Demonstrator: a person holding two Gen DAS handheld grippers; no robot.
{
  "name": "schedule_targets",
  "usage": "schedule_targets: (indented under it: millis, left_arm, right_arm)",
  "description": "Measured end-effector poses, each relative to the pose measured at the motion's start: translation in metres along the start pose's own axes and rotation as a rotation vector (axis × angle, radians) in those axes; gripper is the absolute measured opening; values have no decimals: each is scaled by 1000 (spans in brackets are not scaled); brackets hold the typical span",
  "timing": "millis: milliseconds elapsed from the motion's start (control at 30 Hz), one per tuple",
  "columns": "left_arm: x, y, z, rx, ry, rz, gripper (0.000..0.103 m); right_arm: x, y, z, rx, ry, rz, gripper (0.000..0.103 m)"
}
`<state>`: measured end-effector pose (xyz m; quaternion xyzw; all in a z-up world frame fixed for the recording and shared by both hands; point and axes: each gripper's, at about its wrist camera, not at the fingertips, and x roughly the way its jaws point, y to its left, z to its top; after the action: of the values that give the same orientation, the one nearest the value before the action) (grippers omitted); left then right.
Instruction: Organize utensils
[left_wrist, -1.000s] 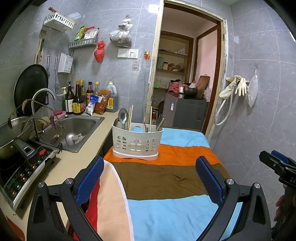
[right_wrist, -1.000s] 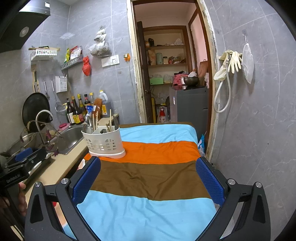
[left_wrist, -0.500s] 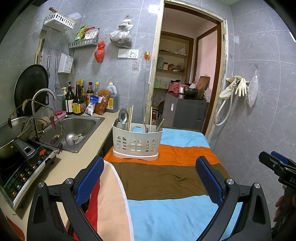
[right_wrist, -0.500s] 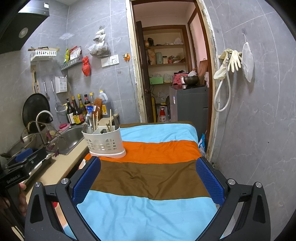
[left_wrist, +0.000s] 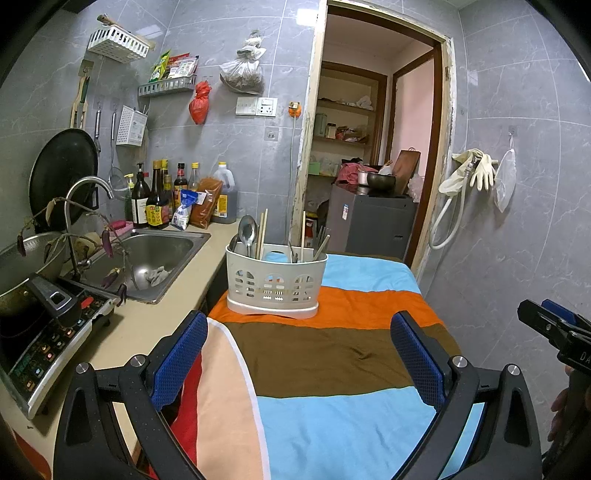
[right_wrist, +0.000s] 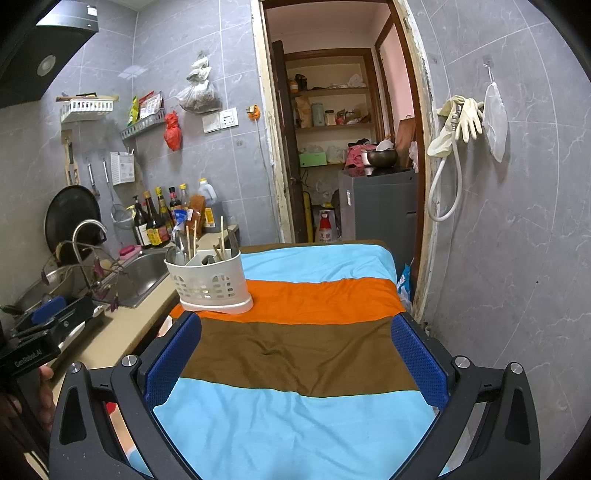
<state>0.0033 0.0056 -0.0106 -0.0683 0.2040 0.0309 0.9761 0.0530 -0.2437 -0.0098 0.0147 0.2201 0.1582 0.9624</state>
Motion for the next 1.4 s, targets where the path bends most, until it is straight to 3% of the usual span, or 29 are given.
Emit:
schedule_targets:
  millis: [1400]
  left_arm:
    - [-1,-2,-2,2,3,-1,97]
  right_arm:
    - [0,0,0,4,3,0,103]
